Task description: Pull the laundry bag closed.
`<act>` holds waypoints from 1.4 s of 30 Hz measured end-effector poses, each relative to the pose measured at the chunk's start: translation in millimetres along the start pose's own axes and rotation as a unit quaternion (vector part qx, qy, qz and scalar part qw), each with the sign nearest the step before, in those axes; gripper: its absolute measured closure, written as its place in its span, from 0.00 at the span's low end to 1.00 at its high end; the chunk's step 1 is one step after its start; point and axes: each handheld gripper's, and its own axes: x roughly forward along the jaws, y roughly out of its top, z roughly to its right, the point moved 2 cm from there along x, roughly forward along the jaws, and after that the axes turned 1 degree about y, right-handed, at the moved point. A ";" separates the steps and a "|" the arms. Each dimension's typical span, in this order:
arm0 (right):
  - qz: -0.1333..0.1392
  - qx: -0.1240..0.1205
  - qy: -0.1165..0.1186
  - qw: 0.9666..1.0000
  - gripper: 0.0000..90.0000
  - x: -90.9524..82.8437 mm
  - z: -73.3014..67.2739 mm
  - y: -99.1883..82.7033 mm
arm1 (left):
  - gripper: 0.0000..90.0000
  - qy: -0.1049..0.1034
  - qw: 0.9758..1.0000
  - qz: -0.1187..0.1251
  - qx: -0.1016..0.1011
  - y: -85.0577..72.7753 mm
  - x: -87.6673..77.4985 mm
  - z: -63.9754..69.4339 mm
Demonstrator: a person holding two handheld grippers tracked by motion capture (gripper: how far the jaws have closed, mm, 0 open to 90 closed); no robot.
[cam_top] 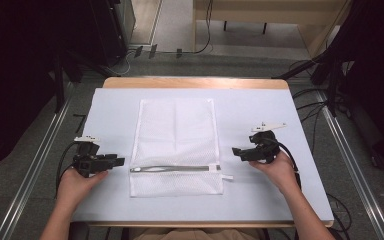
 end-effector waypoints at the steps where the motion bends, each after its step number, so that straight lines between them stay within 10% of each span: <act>1: 0.000 0.004 0.002 1.000 0.20 -0.4 -0.7 -0.2 | 0.58 0.000 1.000 0.000 0.000 0.0 0.0 0.0; 42: -0.022 -0.031 0.016 0.999 0.40 -0.1 -27.8 -2.5 | 0.43 0.004 1.000 0.004 0.005 4.0 2.2 -0.4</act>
